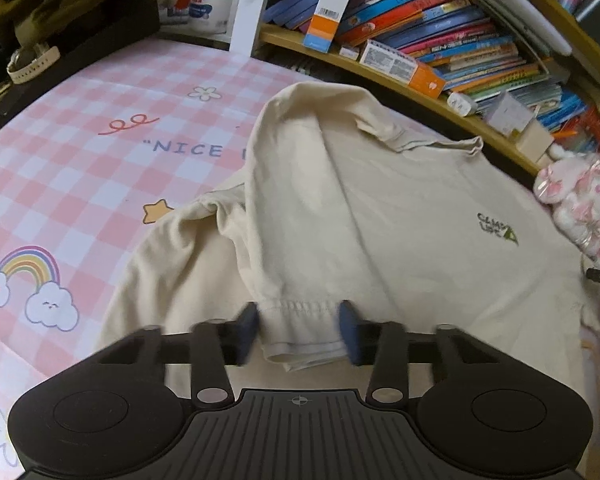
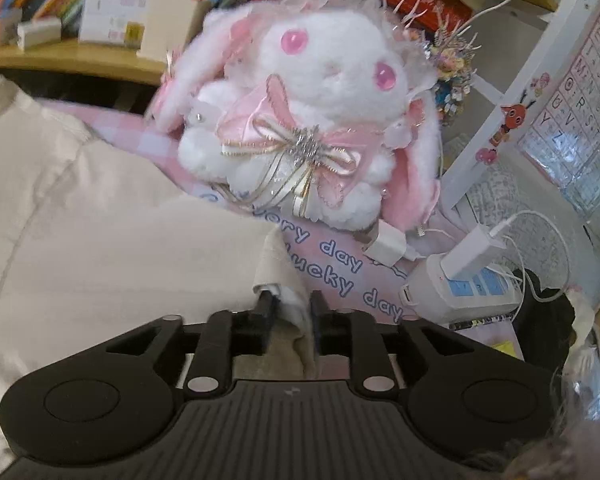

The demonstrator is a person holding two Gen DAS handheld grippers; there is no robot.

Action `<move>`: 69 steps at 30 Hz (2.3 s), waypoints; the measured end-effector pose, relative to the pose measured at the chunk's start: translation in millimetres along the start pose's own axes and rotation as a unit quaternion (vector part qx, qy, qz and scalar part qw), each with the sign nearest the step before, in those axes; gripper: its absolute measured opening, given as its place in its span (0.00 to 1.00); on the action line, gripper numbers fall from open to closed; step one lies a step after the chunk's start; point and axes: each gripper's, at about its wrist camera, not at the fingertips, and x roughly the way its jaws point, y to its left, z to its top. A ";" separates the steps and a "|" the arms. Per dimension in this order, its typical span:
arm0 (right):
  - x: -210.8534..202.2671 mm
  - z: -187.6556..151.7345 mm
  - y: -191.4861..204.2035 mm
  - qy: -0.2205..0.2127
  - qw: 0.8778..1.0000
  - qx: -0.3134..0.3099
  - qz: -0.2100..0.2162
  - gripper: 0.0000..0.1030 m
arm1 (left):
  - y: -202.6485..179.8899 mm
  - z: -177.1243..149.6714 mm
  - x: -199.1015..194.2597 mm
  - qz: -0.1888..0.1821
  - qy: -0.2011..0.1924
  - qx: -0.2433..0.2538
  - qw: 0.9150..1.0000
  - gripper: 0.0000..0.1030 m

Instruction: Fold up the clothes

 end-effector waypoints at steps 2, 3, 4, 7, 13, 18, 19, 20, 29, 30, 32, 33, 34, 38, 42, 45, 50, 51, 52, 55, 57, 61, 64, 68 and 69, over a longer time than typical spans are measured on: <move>-17.1 -2.4 3.2 -0.016 1.000 0.002 0.020 0.33 | 2.0 2.9 -1.0 0.002 -0.004 -0.001 1.000 0.06; -29.2 -5.7 8.6 -0.024 0.999 -0.002 0.038 0.34 | 2.5 7.4 -3.9 -0.001 -0.011 0.004 1.000 0.04; -41.4 -9.0 14.0 -0.032 0.998 -0.006 0.055 0.38 | 3.1 12.1 -6.9 -0.004 -0.018 0.010 1.000 0.03; -77.7 -18.9 30.3 -0.056 0.993 -0.017 0.107 0.46 | 5.4 30.0 -16.1 -0.010 -0.039 0.031 0.999 0.03; -140.5 -41.7 82.6 -0.072 0.972 -0.072 0.210 0.52 | 18.0 97.0 -17.7 0.040 -0.076 0.112 0.990 0.03; -158.3 -53.7 116.8 -0.049 0.963 -0.108 0.243 0.52 | 36.0 169.4 7.8 0.157 -0.093 0.186 0.966 0.03; -158.4 -55.8 121.8 -0.040 0.963 -0.113 0.242 0.52 | 41.2 183.2 12.8 0.181 -0.098 0.192 0.960 0.03; -158.6 -57.8 125.3 -0.033 0.963 -0.115 0.241 0.52 | 47.1 193.9 17.3 0.200 -0.101 0.191 0.956 0.03; -152.0 -64.6 130.0 0.010 0.967 -0.093 0.237 0.51 | 79.4 218.2 57.7 0.243 -0.066 0.174 0.952 0.14; -151.1 -64.9 129.7 0.013 0.967 -0.090 0.236 0.51 | 83.1 216.6 59.3 0.247 -0.061 0.170 0.952 0.16; -149.5 -65.2 129.4 0.017 0.968 -0.085 0.237 0.51 | 88.6 212.6 60.0 0.253 -0.059 0.165 0.951 0.19; -149.4 -65.5 129.0 0.017 0.968 -0.083 0.236 0.51 | 90.5 210.2 59.2 0.254 -0.062 0.166 0.951 0.21; -149.2 -65.8 128.5 0.018 0.968 -0.081 0.237 0.51 | 91.0 207.6 57.1 0.258 -0.067 0.171 0.949 0.24; -148.3 -66.9 126.1 0.019 0.968 -0.068 0.239 0.52 | 91.4 203.4 44.1 0.271 -0.088 0.190 0.939 0.32; -146.9 -66.4 125.6 0.019 0.968 -0.062 0.241 0.53 | 89.1 204.2 28.6 0.270 -0.111 0.188 0.938 0.49; -146.2 -65.7 126.3 0.018 0.968 -0.064 0.242 0.53 | 83.1 202.5 18.1 0.253 -0.125 0.188 0.941 0.49; -145.0 -65.6 126.4 0.015 0.968 -0.060 0.244 0.53 | 51.0 186.6 12.5 0.138 -0.119 0.209 0.961 0.49; -145.1 -65.3 127.2 0.014 0.968 -0.061 0.243 0.53 | 40.0 181.4 14.4 0.108 -0.114 0.217 0.964 0.48; -145.1 -65.0 127.9 0.014 0.968 -0.061 0.243 0.53 | 28.9 176.3 17.7 0.080 -0.106 0.224 0.966 0.47; -145.0 -63.2 130.3 0.012 0.967 -0.064 0.245 0.53 | -5.7 161.6 39.0 0.020 -0.076 0.238 0.968 0.39; -143.9 -60.4 132.0 0.013 0.966 -0.069 0.249 0.53 | -27.3 153.0 58.4 -0.006 -0.056 0.247 0.967 0.39; -138.6 -48.2 132.3 0.002 0.959 -0.092 0.269 0.45 | -53.9 156.2 95.8 -0.025 -0.037 0.266 0.963 0.39; -122.5 -31.1 128.5 -0.007 0.959 -0.096 0.265 0.45 | -62.1 171.2 122.1 -0.060 -0.019 0.264 0.962 0.39; -101.1 -21.1 131.8 0.003 0.957 -0.096 0.272 0.43 | -65.7 203.8 160.9 -0.053 -0.011 0.227 0.973 0.37; -97.4 -17.1 133.4 0.003 0.956 -0.099 0.277 0.43 | -66.2 214.2 171.7 -0.033 -0.012 0.210 0.977 0.38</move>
